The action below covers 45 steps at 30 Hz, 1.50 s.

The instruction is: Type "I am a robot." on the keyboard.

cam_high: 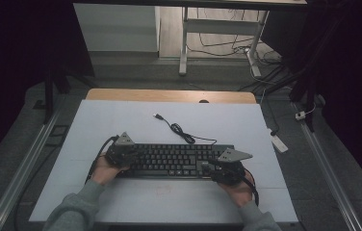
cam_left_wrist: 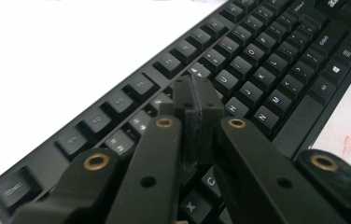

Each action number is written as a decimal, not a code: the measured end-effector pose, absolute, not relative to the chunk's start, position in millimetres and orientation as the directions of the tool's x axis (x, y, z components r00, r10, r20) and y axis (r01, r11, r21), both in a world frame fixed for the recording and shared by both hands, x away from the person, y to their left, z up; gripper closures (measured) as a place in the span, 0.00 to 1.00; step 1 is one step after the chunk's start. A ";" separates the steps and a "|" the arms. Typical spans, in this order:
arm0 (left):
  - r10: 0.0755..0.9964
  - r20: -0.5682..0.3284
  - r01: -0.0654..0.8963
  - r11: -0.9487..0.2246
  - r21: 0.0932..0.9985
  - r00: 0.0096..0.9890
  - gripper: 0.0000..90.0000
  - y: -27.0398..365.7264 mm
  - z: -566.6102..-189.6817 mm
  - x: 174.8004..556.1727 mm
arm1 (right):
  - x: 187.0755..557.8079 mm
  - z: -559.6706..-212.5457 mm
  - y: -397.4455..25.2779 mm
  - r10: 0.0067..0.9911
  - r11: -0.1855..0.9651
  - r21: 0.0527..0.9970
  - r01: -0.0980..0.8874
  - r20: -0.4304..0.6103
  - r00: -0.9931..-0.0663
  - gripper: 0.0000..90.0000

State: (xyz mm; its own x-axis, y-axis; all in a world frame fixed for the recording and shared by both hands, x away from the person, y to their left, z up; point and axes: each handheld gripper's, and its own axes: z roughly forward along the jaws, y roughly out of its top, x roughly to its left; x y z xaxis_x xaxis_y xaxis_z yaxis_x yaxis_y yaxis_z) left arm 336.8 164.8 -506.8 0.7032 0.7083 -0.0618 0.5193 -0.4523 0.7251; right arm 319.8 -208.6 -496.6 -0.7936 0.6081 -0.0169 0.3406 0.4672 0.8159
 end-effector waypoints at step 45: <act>0.726 -0.083 0.536 -0.421 0.731 0.683 0.71 157.9 -507.5 341.1 | 319.9 -496.8 -209.7 0.613 0.471 0.813 0.342 -0.023 -0.790 0.65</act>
